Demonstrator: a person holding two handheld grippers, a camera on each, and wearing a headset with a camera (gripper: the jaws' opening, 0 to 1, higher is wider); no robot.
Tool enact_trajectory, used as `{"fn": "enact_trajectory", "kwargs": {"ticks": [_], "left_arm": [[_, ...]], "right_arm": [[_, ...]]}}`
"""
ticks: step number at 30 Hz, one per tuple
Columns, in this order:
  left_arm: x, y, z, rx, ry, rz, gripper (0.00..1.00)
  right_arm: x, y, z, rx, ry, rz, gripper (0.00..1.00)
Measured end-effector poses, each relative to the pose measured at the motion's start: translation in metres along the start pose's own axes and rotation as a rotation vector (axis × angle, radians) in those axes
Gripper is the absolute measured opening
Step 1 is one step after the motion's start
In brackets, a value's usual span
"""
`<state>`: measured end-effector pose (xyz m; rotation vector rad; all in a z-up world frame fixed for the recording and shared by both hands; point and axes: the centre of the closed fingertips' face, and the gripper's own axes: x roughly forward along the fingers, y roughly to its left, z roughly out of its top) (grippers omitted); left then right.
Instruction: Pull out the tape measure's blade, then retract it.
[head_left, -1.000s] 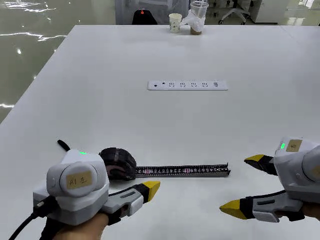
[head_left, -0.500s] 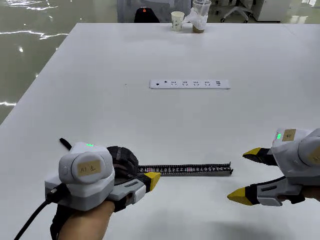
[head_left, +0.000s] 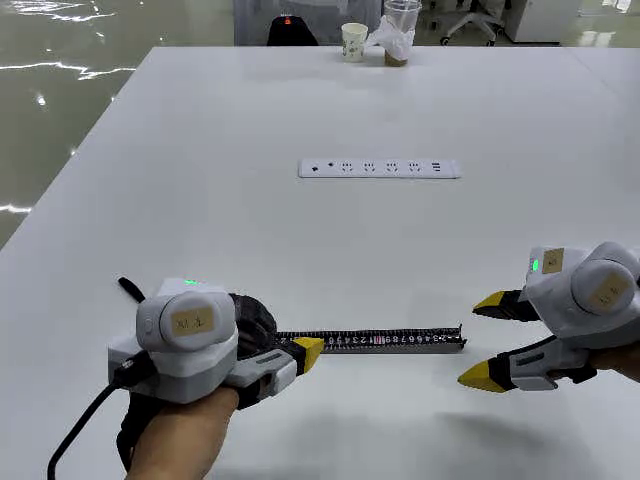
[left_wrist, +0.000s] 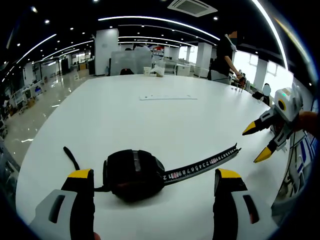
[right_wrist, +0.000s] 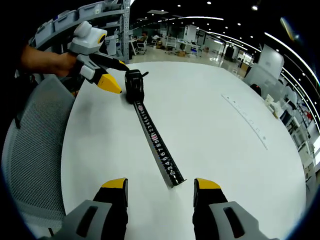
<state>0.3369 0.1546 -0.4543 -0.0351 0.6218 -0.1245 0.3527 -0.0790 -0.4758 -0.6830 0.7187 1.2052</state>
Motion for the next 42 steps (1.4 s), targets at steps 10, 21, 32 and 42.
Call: {"fn": "enact_trajectory", "kwargs": {"ticks": [10,21,32,42], "left_arm": [[0.009,0.007,-0.001,-0.015,0.012,0.019,0.98],[0.017,0.011,-0.002,-0.028,0.018,0.031,0.99],[0.024,0.014,-0.005,-0.035,0.036,0.044,0.94],[0.03,0.023,-0.006,-0.056,0.047,0.068,0.8]], "right_arm": [[0.01,-0.012,-0.004,-0.071,0.035,0.041,0.41],[0.024,-0.02,-0.012,-0.134,0.08,0.097,0.3],[0.036,-0.021,-0.021,-0.189,0.123,0.143,0.22],[0.042,-0.021,-0.024,-0.223,0.129,0.165,0.16]]}}
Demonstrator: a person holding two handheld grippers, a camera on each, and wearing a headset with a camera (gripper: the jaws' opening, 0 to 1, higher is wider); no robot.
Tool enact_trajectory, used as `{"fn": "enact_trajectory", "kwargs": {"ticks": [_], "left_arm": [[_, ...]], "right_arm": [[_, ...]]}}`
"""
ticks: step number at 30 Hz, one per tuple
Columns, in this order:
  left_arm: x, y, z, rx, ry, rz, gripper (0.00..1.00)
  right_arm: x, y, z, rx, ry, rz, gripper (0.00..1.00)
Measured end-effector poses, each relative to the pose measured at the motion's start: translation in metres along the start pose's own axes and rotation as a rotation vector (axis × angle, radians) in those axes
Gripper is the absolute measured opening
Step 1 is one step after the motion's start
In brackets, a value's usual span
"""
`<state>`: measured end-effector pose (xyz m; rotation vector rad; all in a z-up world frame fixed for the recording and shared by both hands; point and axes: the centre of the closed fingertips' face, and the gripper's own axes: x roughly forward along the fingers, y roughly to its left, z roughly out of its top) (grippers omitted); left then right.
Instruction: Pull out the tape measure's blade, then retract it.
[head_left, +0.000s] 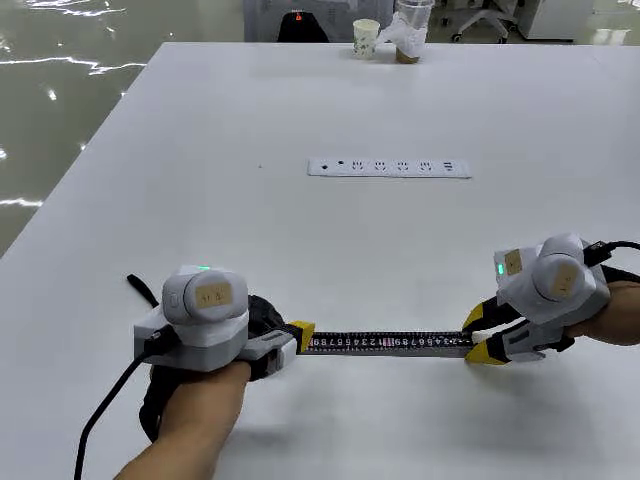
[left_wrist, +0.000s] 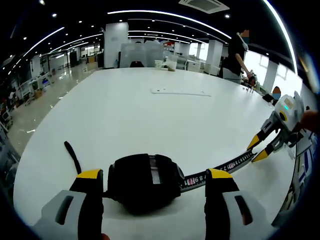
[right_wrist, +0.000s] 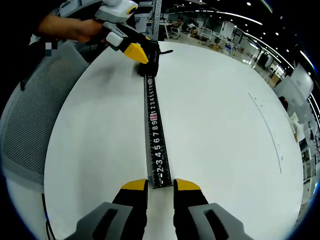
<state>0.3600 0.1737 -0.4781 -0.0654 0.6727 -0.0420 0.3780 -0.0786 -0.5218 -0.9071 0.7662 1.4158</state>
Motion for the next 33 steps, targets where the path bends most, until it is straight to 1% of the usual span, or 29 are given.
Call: {"fn": "enact_trajectory", "kwargs": {"ticks": [3,7,13,19,28,33], "left_arm": [[0.002,-0.001,-0.001,-0.011,0.009,-0.007,0.75],[0.003,0.001,-0.002,-0.007,0.009,0.004,0.73],[0.006,0.005,-0.004,-0.006,0.015,0.015,0.69],[0.007,0.009,-0.006,-0.028,0.02,0.024,0.65],[0.01,0.011,-0.008,-0.041,0.023,0.047,0.64],[0.011,0.012,-0.009,-0.042,0.016,0.058,0.64]], "right_arm": [[0.0,0.0,0.0,0.008,-0.007,0.005,0.16],[0.0,0.003,0.001,0.014,-0.019,0.026,0.13],[0.0,0.002,0.001,0.031,-0.038,0.039,0.12],[0.0,0.002,0.001,0.052,-0.055,0.045,0.11],[0.0,0.003,0.0,0.05,-0.06,0.044,0.11],[0.0,0.002,0.0,0.047,-0.059,0.039,0.11]]}}
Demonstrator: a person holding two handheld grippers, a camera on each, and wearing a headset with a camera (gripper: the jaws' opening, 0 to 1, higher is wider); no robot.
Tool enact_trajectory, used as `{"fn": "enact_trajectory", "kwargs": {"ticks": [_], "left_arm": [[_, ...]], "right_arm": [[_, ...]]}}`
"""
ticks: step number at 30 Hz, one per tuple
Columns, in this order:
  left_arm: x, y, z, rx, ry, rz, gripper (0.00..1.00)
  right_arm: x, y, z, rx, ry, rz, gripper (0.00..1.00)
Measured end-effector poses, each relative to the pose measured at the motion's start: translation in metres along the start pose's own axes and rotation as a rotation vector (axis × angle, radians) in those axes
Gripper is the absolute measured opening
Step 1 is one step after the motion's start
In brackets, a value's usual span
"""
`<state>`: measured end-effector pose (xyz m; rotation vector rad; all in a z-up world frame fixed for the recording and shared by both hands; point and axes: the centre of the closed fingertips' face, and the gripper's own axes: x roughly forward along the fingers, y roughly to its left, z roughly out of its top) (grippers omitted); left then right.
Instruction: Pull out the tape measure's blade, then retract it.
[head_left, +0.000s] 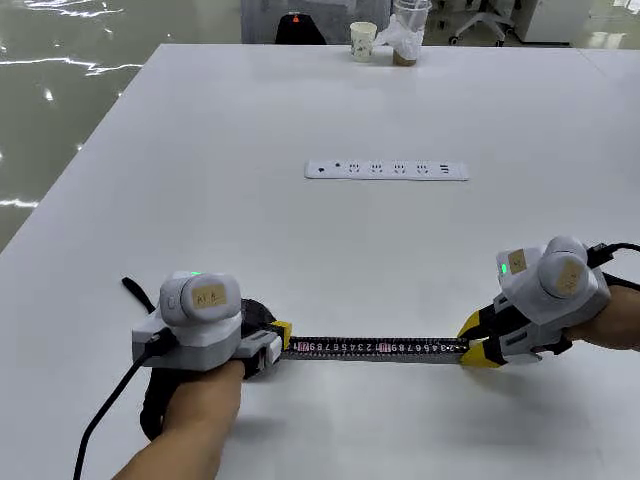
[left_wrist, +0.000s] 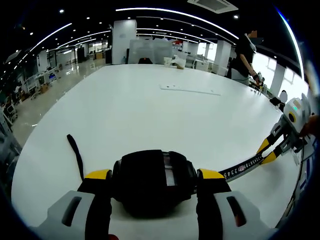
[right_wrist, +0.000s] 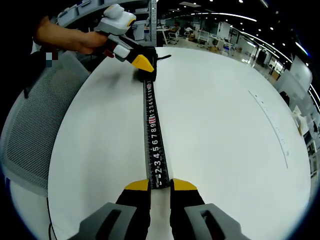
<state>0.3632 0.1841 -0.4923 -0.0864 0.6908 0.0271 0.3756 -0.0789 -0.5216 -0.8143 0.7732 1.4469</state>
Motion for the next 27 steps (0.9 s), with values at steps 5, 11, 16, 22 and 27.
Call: {"fn": "enact_trajectory", "kwargs": {"ticks": [5,11,16,22,27], "left_arm": [[-0.0007,0.0003,0.0004,0.008,-0.002,0.003,0.64],[-0.0003,0.0007,-0.0004,0.018,0.009,0.012,0.62],[-0.0015,0.0011,-0.002,0.021,0.011,0.023,0.61],[-0.0014,0.0018,-0.0023,0.031,0.02,0.024,0.59],[-0.0011,0.0023,-0.0024,0.029,0.028,0.021,0.58]], "right_arm": [[0.0002,-0.0005,-0.0001,-0.001,0.002,-0.001,0.1],[-0.0002,-0.0001,-0.0003,-0.004,0.0,-0.004,0.1],[-0.0007,0.0002,-0.0002,-0.008,0.002,-0.003,0.1],[-0.0008,0.0004,-0.0002,-0.009,0.0,0.0,0.09],[-0.0008,0.0008,0.0002,-0.009,-0.001,-0.001,0.09]]}}
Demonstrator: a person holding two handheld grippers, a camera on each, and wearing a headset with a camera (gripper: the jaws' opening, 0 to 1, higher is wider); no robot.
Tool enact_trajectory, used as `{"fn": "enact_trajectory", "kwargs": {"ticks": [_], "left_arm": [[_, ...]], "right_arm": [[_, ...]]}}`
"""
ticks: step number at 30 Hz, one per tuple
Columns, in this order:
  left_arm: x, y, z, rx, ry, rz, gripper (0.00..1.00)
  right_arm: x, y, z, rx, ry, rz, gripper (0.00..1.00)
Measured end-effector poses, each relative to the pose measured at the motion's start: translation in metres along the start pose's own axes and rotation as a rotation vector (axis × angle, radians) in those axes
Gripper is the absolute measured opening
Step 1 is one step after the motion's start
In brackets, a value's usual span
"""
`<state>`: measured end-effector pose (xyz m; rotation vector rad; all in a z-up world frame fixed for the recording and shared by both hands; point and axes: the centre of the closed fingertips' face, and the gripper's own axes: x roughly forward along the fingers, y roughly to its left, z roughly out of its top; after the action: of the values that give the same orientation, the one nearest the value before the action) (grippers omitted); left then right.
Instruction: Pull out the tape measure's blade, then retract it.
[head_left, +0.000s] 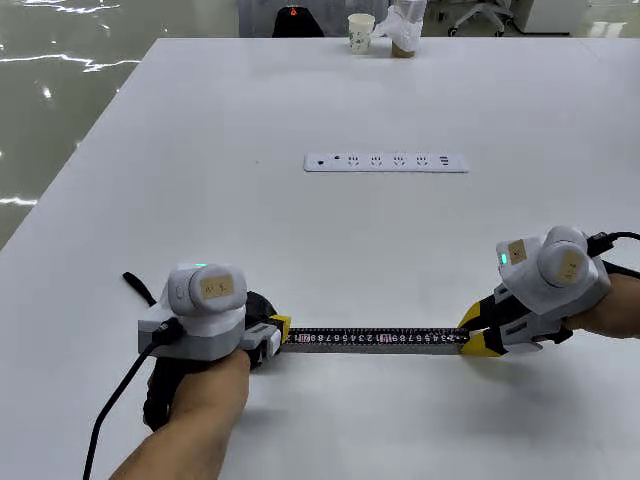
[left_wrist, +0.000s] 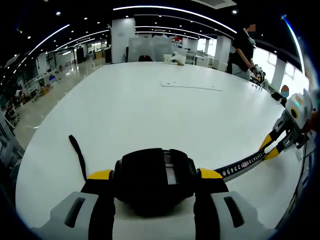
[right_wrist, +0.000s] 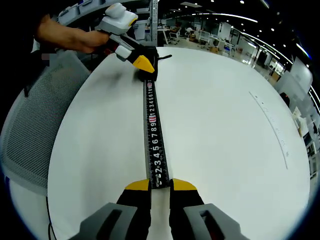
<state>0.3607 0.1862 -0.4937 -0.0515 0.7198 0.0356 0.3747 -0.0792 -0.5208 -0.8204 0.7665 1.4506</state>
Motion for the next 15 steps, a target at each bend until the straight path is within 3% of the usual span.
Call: {"fn": "enact_trajectory", "kwargs": {"ticks": [15], "left_arm": [[-0.0001,-0.0002,0.0005,-0.008,0.003,-0.007,0.58]], "right_arm": [[-0.0004,0.0006,0.0003,0.008,0.0,-0.008,0.1]]}}
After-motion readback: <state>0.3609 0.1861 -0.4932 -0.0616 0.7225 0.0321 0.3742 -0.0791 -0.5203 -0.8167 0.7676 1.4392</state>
